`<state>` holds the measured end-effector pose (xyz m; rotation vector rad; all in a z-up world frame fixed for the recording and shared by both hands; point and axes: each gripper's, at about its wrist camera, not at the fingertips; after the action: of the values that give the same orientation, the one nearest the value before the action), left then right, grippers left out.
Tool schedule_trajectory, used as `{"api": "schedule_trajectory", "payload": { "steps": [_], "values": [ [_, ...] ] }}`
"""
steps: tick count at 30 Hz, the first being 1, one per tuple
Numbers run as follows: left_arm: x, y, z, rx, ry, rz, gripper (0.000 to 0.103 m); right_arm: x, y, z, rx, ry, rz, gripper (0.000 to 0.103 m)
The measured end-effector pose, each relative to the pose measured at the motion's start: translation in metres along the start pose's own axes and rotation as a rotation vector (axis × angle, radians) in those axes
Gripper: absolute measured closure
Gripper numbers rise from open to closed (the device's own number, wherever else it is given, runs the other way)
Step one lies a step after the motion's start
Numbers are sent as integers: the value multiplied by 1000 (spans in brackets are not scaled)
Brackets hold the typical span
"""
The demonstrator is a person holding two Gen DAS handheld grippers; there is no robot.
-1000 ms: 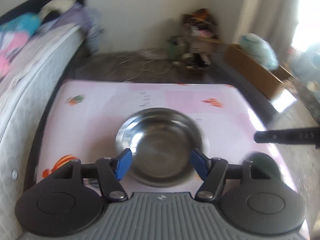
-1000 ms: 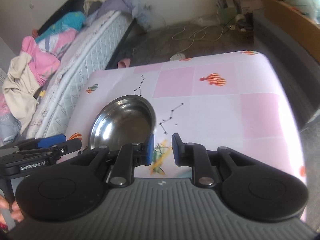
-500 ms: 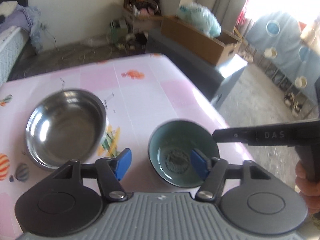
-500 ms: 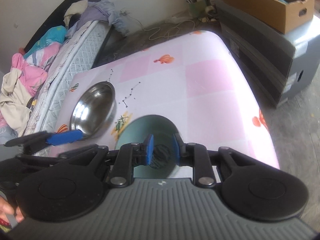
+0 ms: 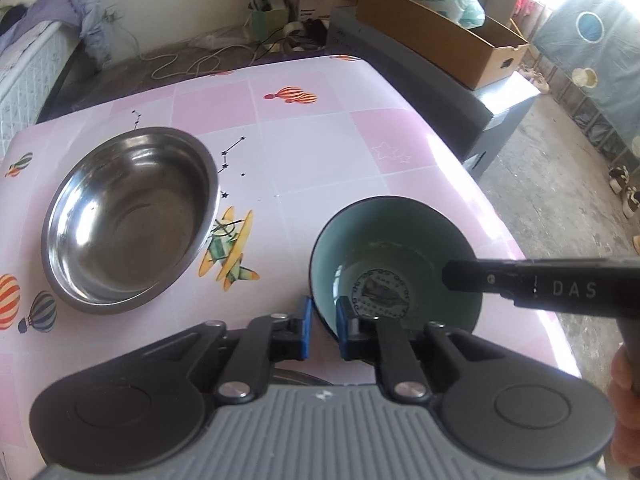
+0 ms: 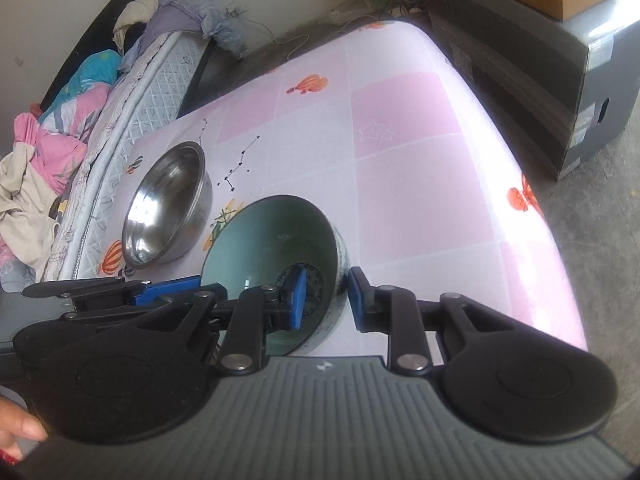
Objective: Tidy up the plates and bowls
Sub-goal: 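Grip the rim of the teal bowl with both grippers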
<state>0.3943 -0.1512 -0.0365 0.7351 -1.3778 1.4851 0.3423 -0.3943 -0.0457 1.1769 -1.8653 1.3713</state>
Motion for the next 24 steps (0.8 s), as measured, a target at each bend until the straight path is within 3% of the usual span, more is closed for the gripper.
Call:
{"api": "schedule_trajectory", "payload": {
  "steps": [13, 24],
  "values": [
    [-6, -13, -5, 49, 3, 17, 93, -19, -7, 3, -11, 2, 8, 89],
    [-20, -20, -4, 81, -8, -34, 91, -28, -10, 9, -15, -6, 15, 90]
  ]
}}
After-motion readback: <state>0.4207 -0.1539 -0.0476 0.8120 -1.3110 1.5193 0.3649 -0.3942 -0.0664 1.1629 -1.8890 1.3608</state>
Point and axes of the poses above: each gripper's, at about its wrist camera, not at the fingertips, and x roughly against the way its jaws point, z to its right, y to its underside, and after that the axes turned 13 degrees about x, right-handed
